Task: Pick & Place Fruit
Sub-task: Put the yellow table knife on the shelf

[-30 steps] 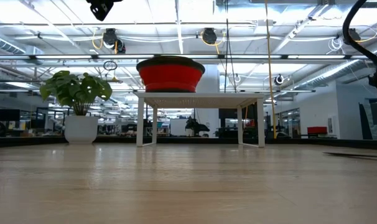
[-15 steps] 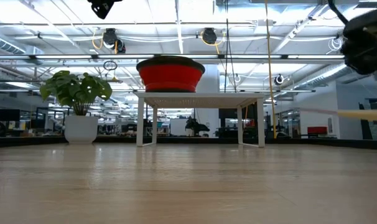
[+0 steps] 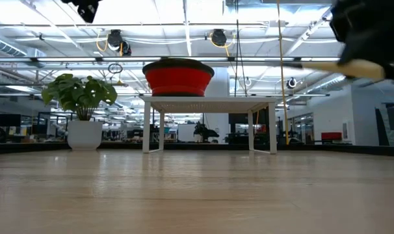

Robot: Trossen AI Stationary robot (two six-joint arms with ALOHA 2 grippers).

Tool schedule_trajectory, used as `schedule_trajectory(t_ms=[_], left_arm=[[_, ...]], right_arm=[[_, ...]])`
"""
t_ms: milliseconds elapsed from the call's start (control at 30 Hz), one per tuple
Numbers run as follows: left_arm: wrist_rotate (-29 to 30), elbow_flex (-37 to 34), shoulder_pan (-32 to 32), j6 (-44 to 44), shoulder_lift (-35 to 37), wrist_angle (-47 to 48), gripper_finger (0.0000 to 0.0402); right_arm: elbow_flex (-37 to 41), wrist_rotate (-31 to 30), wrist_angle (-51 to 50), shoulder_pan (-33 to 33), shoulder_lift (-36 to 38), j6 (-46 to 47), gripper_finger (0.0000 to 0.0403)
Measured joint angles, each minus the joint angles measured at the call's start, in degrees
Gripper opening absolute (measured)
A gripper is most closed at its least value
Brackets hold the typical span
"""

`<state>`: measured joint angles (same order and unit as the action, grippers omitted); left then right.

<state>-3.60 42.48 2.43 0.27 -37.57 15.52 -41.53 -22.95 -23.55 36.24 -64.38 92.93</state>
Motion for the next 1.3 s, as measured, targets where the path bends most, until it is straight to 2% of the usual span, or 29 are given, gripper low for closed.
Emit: schedule_trajectory(t_ms=[100, 233, 467, 667, 867, 1100, 1300], left_arm=[[0.7, -4.6, 0.5, -0.7, 4.5, -3.9, 0.0019], [2.3, -8.7, 0.6, -0.8, 8.4, -6.0, 0.0019], [2.7, -12.3, 0.6, -0.1, 11.2, -6.4, 0.0019], [4.1, -14.4, 0.6, 1.0, 11.4, -6.2, 0.0019], [4.3, -14.7, 0.6, 2.3, 11.4, -5.8, 0.0019], [7.1, -14.7, 0.6, 2.8, 11.4, -4.7, 0.0019], [7.2, -14.7, 0.6, 2.6, 11.4, -3.4, 0.0019]], right_arm=[[0.0, -2.5, 4.7, -1.7, 2.6, -8.3, 0.0066], [0.0, -2.8, 13.1, -4.5, 6.2, -19.1, 0.0066], [-0.1, -2.4, 31.7, -8.2, 9.8, -37.4, 0.0066], [-0.1, 3.3, 46.5, -10.5, 9.5, -48.6, 0.0066], [-0.1, 10.4, 55.7, -13.4, 8.2, -53.5, 0.0066], [-0.1, 18.7, 59.1, -18.4, 7.2, -54.8, 0.0066], [-0.1, 20.0, 57.9, -23.6, 7.2, -51.6, 0.0066]])
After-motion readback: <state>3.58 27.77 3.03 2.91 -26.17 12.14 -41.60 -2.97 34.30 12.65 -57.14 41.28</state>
